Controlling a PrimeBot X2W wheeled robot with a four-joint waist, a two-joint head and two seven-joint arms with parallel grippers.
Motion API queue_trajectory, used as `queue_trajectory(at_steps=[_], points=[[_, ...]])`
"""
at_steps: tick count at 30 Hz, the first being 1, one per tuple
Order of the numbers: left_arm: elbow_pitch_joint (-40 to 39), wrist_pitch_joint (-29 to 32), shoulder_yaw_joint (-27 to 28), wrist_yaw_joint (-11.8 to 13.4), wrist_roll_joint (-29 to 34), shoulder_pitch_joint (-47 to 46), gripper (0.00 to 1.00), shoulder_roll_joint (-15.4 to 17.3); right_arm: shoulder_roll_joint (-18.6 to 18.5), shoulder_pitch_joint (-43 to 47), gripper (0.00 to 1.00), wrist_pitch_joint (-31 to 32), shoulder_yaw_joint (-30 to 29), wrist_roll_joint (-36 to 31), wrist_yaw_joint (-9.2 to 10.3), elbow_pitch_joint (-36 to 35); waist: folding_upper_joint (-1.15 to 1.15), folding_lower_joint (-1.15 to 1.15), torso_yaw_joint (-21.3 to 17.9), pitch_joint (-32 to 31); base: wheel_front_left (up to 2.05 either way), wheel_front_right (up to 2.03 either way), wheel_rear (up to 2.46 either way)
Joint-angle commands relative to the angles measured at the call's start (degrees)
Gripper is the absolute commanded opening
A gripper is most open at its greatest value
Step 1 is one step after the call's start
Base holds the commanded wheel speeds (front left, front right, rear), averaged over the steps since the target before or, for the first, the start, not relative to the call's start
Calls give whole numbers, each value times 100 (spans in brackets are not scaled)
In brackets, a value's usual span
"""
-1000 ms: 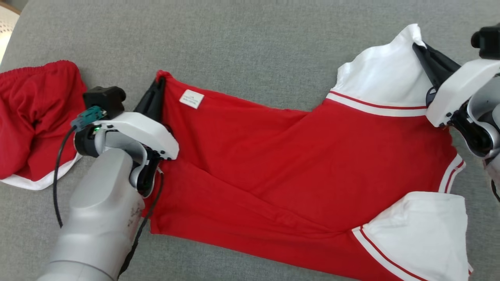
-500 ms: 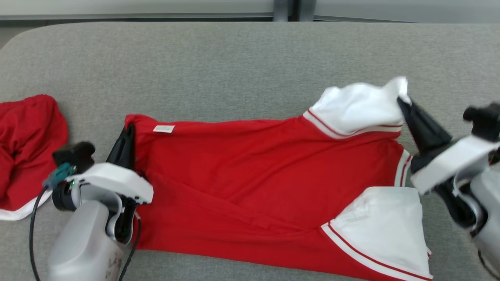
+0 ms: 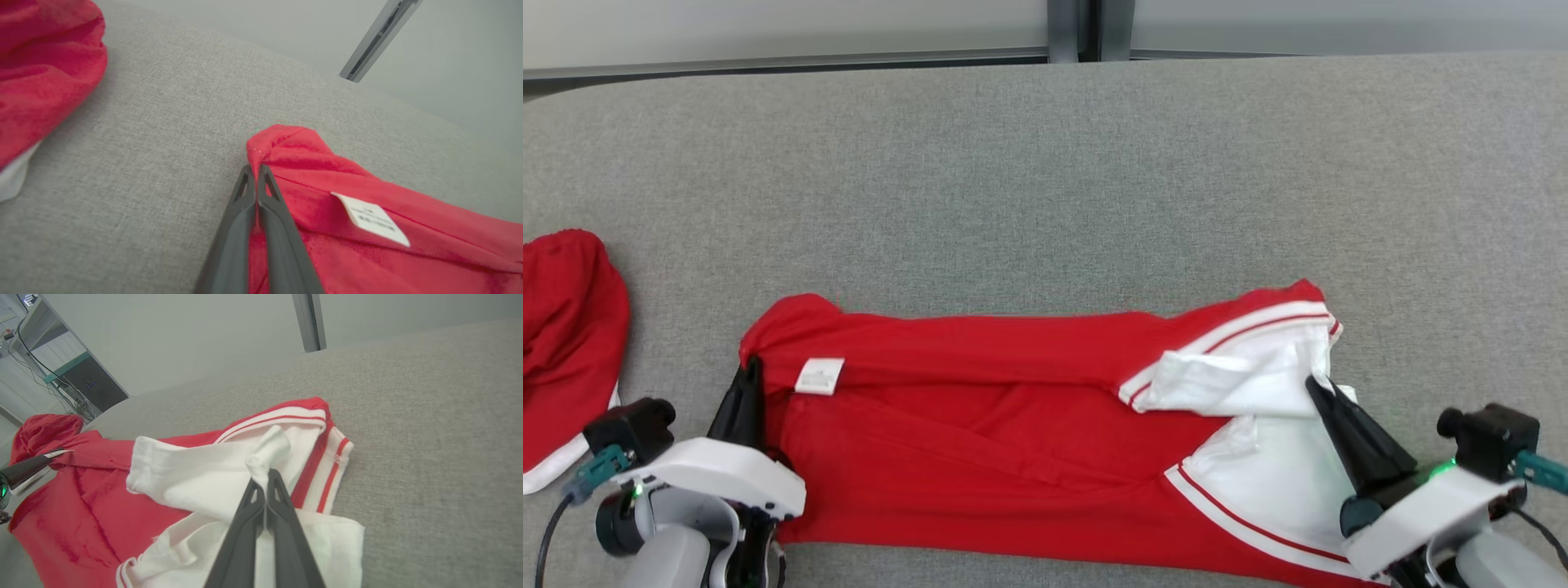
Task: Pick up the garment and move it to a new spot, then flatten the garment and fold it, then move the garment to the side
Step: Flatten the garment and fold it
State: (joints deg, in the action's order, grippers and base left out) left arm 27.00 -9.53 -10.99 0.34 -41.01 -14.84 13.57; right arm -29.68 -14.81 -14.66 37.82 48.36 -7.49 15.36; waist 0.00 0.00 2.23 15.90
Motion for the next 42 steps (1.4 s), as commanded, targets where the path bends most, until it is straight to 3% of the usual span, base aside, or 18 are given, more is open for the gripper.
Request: queue_trajectory(at_steps=[1, 5, 6, 7, 8, 9, 10, 11, 16, 20, 26, 32, 42], points=[[-139, 29, 43, 61, -56, 125, 0, 31, 32, 138, 0, -36, -80, -36, 0, -47, 0, 0, -8, -33, 0, 0, 0], [-726, 322, 58, 351, -135, 659, 0, 72, 173, 667, 0, -47, -296, -199, 0, -105, 0, 0, -20, -158, 0, 0, 0], [-795, 422, 32, 378, -170, 759, 6, 62, 199, 754, 0, -23, -279, -241, 0, -108, 0, 0, -24, -179, 0, 0, 0], [-889, 465, 42, 403, -227, 838, 27, 33, 218, 828, 0, -6, -285, -277, 0, -104, 0, 0, -28, -193, 0, 0, 0], [-944, 507, 44, 456, -203, 914, 57, 59, 247, 914, 3, 21, -319, -279, 1, -78, 0, 0, -36, -218, 0, 0, 0], [-995, 512, 47, 492, -208, 1002, 100, 65, 257, 981, 36, 31, -324, -337, 0, -72, 0, 0, -48, -248, 0, 0, 0], [-1056, 495, 62, 548, -215, 1096, 100, 55, 276, 1042, 64, 21, -376, -387, 1, -52, 0, 0, -65, -278, 0, 0, 0], [-1113, 429, 68, 614, -135, 1187, 100, 78, 297, 1110, 100, 18, -427, -438, 1, -39, 0, 0, -80, -311, 0, 0, 0], [-1436, -28, 53, 846, 190, 1525, 100, 113, 438, 1333, 100, -15, -842, -828, 0, -199, 0, 0, -118, -481, 0, 0, 0], [-1926, -389, 33, 1054, 596, 1761, 100, 116, 612, 1560, 100, -38, -1540, -1414, 1, -579, 0, 0, -125, -675, 0, 0, 0], [-2563, -525, -51, 1104, 1085, 1918, 100, 122, 1052, 1866, 100, 151, -2539, -2415, 0, -1323, 0, 0, -145, -956, 0, 0, 0], [-2741, -545, -154, 1100, 1307, 2039, 100, 188, 1349, 2118, 100, 577, -2870, -2895, 1, -1924, 0, 0, -224, -1225, 0, 0, 0], [-2792, -383, -282, 1235, 1462, 2166, 100, 296, 1620, 2443, 100, 807, -3073, -3048, 1, -2140, 0, 0, -221, -1329, 0, 0, 0]])
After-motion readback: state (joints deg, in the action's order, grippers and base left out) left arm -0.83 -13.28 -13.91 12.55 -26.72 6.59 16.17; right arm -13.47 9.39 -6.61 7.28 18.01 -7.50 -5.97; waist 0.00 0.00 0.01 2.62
